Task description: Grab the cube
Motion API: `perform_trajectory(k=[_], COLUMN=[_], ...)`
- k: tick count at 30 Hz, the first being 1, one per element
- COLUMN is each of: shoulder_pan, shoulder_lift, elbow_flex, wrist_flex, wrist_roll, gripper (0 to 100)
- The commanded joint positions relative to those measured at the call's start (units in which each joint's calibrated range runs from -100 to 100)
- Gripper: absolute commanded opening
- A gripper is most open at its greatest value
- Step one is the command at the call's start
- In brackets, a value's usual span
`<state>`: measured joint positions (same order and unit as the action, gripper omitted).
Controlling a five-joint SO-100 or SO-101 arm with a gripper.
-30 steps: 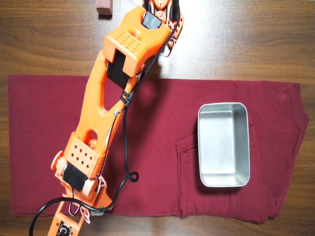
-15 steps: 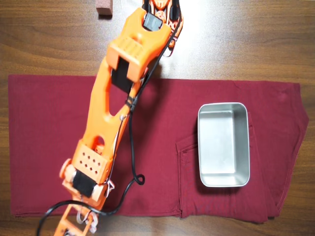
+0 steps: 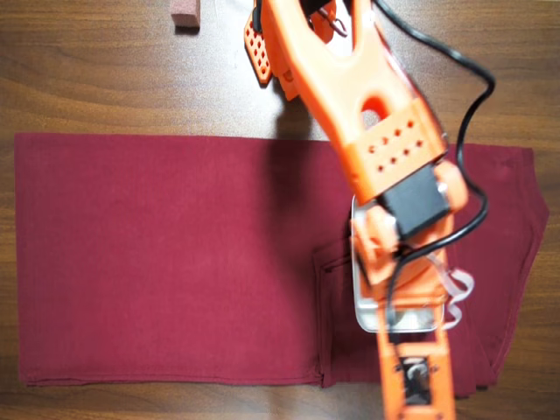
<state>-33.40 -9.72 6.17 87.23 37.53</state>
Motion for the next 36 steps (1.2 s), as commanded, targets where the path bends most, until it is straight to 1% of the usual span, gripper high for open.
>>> perform_trajectory(k=[1,4,6,7,9,11,14,16,17,18,19,20,21,23,26,29,31,33,36], shoulder_pan=[-3.26,-3.36,-3.55,-3.64,-3.36,-2.49,-1.82,-1.15,-0.48,0.67,2.79,5.57,8.74,15.26,25.05,31.0,33.98,35.8,35.99], shoulder_lift=[3.2,6.13,7.64,8.35,8.52,8.52,8.44,8.35,7.37,6.13,4.17,1.6,-2.66,-15.36,-33.55,-49.71,-59.92,-67.2,-75.01], elbow_flex=[-0.21,-0.21,-0.21,-0.21,-0.21,-0.57,-0.84,-0.84,-0.94,-0.84,-0.21,0.43,3.34,17.64,42.76,64.15,76.35,83.73,91.83], wrist_flex=[-1.43,-2.26,-2.91,-3.27,-3.18,-2.35,-0.88,-0.23,0.32,0.6,-0.05,-1.89,-5.49,-18.49,-32.78,-34.99,-34.35,-31.21,-27.62], wrist_roll=[-0.68,-0.73,-0.59,-0.44,-0.29,0.44,0.73,0.83,0.88,1.37,2.34,2.2,2.78,6.45,12.16,13.92,14.9,15.19,14.95], gripper=[0,1,4,7,17,24,31,33,32,28,19,8,0,0,0,0,0,0,0])
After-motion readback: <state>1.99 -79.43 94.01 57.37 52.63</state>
